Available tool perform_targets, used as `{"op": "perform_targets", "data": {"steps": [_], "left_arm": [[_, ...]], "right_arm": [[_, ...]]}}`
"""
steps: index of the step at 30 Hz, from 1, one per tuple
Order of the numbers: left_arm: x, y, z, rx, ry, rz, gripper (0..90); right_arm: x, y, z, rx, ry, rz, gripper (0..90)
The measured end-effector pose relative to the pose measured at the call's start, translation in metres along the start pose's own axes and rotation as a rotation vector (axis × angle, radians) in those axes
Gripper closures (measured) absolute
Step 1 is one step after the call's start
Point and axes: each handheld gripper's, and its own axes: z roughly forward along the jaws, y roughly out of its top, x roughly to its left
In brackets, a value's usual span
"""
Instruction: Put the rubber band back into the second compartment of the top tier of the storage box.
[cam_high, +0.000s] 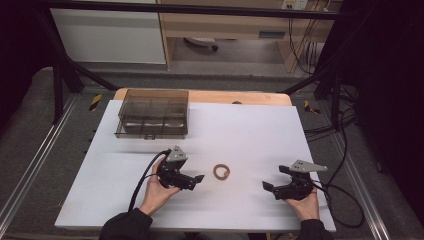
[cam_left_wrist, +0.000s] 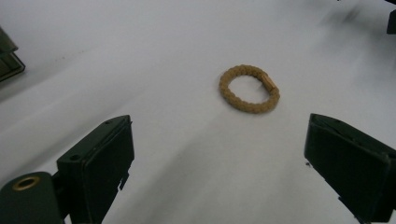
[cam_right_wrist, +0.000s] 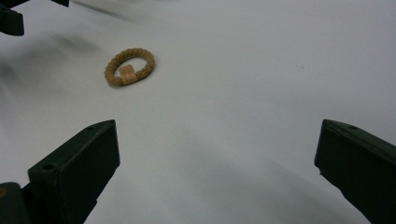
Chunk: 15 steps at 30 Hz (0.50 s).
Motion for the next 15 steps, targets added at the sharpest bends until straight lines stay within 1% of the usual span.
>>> {"op": "perform_targets", "data": {"steps": [11,15], "left_arm": [[-0.009,0.012,0.018,0.010,-0.005,-0.003,9.6],[-0.012,0.016,0.025,0.016,-0.006,0.003,10.5]], "right_arm": [[0.000,0.000,0.001,0.000,-0.002,-0.003,0.8],[0.000,0.000,0.001,0.000,-0.002,-0.003,0.7]]}}
